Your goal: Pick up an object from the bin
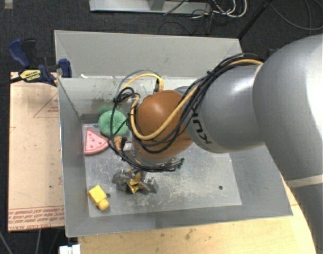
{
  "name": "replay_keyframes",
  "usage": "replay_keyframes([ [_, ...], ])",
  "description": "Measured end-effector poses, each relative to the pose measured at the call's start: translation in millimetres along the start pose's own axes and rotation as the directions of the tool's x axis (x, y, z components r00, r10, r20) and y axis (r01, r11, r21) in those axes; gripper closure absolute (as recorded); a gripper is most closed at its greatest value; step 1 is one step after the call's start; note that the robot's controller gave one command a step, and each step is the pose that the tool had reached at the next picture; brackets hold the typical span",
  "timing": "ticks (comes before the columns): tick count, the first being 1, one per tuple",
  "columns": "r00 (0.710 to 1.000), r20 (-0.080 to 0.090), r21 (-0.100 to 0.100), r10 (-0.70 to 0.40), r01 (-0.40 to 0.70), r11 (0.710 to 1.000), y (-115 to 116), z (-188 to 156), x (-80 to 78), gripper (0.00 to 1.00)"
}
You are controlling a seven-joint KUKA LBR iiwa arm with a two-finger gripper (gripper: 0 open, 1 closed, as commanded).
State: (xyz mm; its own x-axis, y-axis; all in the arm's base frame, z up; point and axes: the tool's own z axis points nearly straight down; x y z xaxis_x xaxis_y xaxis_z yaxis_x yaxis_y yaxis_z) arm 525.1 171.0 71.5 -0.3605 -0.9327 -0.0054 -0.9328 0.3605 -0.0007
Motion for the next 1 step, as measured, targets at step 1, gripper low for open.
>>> replay_keyframes([
  [1, 1.000, 0.000, 0.000, 0.000, 0.000, 1.000, 0.0, 0.0, 0.0, 1.00],
])
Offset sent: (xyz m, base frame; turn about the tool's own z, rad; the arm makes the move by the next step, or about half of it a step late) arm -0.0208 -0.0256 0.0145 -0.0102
